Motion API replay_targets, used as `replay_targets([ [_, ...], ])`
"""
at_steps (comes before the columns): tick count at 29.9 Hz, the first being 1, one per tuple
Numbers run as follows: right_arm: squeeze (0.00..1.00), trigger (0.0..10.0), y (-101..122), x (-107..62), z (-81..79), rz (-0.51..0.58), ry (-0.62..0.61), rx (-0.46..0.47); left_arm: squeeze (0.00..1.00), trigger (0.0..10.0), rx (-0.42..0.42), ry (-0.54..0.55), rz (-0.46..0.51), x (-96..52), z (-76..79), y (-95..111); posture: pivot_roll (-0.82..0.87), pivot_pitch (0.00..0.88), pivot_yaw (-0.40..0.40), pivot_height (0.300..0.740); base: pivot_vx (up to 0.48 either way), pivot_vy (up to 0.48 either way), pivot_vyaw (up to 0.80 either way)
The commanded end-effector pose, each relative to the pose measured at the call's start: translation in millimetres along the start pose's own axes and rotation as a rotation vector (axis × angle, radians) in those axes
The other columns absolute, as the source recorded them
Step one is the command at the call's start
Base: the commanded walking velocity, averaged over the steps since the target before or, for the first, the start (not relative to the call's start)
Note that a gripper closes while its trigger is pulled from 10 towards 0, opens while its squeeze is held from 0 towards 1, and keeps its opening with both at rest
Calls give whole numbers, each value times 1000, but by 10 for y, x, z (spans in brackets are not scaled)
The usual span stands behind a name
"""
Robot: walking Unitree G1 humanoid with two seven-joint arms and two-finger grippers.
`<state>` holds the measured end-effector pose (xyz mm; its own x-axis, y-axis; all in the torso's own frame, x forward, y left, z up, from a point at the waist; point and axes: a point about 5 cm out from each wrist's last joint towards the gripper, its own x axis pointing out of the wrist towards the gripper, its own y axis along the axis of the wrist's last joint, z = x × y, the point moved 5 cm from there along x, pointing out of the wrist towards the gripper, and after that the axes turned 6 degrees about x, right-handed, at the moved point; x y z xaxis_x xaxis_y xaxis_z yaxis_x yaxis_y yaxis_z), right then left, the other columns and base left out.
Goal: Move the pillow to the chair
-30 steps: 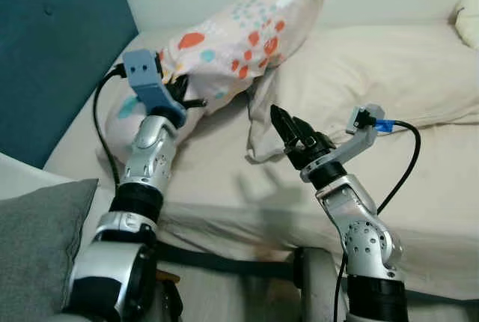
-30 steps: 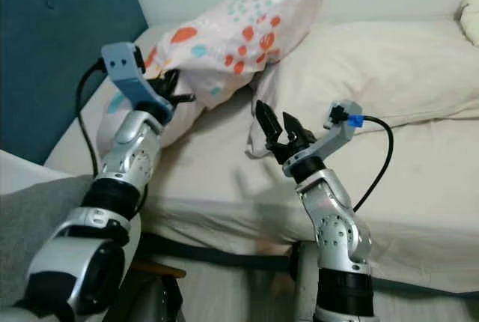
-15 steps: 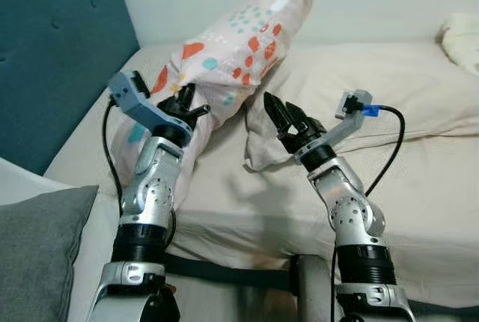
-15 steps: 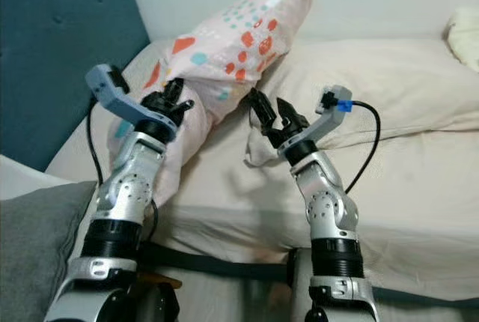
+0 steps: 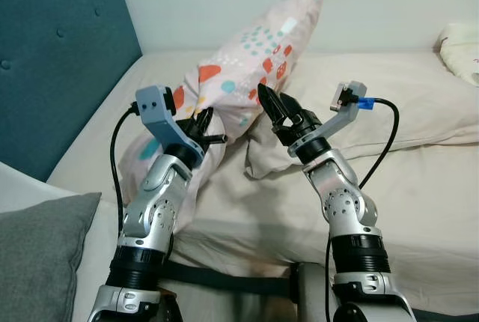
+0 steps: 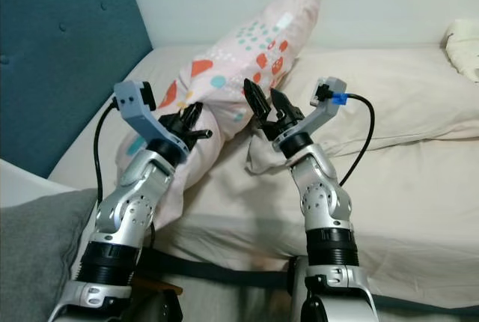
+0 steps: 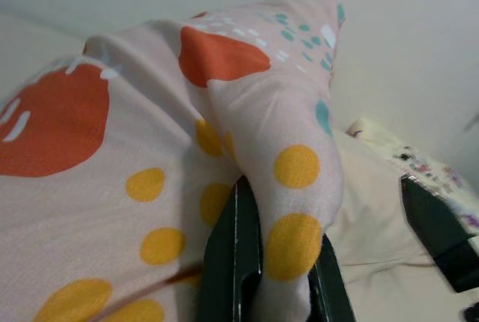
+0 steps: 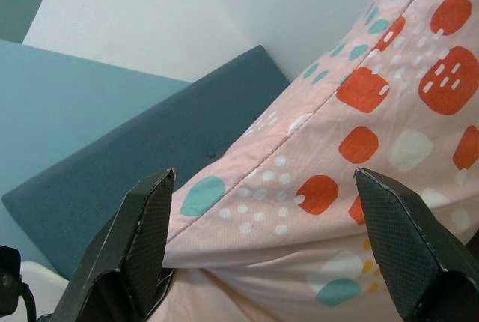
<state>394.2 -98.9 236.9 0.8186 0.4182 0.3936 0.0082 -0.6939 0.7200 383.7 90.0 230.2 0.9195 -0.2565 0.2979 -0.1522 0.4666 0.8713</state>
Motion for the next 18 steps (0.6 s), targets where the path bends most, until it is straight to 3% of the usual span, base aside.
replay_targets([
  [1, 0, 10000, -32, -10, 25, -3, -4, -7, 0, 10000, -41, -46, 76, 12, 140, 228, -60, 0, 100, 572, 0, 0, 0],
  [3, 0, 10000, -25, 11, 26, 0, 2, -11, 0, 10000, -57, -68, 96, 37, 229, 333, -59, 0, 100, 582, 0, 0, 0],
  [8, 0, 10000, -21, 24, 22, 3, 6, -14, 0, 10000, -52, -85, 110, 53, 275, 394, -57, 0, 103, 592, 0, 0, 0],
  [11, 0, 10000, -45, 23, 36, 5, 5, -12, 0, 10000, 36, -49, 49, 40, 164, 224, -54, 0, 104, 606, 0, 0, 0],
  [14, 0, 10000, -45, 23, 36, 5, 5, -12, 0, 10000, 36, -49, 49, 40, 164, 224, -54, 0, 104, 606, 0, 0, 0],
  [16, 0, 10000, -78, 12, 46, -2, 3, -8, 0, 10000, 88, -23, -5, -4, 84, 86, -44, 0, 99, 616, -437, 0, 0],
  [18, 0, 10000, -78, 12, 46, -2, 3, -8, 0, 10000, 88, -23, -5, -4, 84, 86, -44, 0, 99, 616, -480, 0, 0],
])
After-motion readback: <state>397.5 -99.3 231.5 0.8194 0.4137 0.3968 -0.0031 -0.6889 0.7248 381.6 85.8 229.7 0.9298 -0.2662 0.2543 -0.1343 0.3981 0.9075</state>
